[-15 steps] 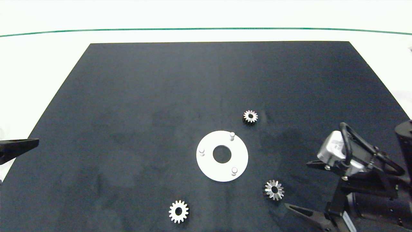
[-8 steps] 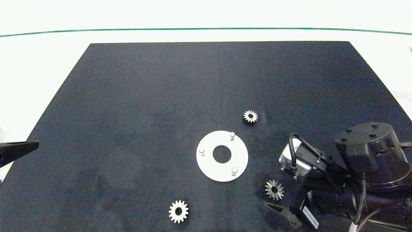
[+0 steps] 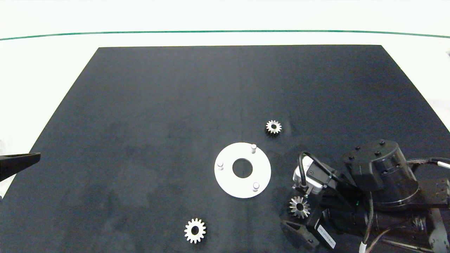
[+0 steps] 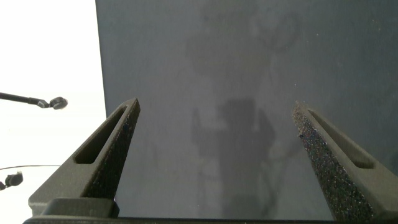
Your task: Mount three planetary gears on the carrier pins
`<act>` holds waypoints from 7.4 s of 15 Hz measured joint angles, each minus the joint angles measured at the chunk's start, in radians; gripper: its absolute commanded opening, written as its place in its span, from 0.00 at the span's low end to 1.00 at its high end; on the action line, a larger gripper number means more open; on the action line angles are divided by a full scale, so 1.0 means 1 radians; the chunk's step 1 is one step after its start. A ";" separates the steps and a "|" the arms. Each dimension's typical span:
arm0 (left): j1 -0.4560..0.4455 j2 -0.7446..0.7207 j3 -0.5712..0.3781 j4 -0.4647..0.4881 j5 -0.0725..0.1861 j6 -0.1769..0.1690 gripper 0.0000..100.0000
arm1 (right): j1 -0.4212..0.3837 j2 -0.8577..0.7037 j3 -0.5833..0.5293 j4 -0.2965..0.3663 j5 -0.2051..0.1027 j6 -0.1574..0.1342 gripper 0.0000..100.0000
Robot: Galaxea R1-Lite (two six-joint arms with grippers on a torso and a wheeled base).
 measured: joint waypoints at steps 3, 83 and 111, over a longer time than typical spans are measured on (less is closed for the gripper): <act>0.000 -0.005 0.000 0.000 0.000 0.000 1.00 | 0.010 0.015 0.000 -0.004 0.000 0.002 0.85; -0.017 -0.036 -0.004 0.031 0.000 -0.001 1.00 | 0.081 0.219 -0.528 0.205 -0.069 0.045 1.00; -0.028 -0.040 -0.002 0.033 0.000 -0.001 1.00 | -0.180 0.429 -0.844 0.254 -0.068 0.087 0.85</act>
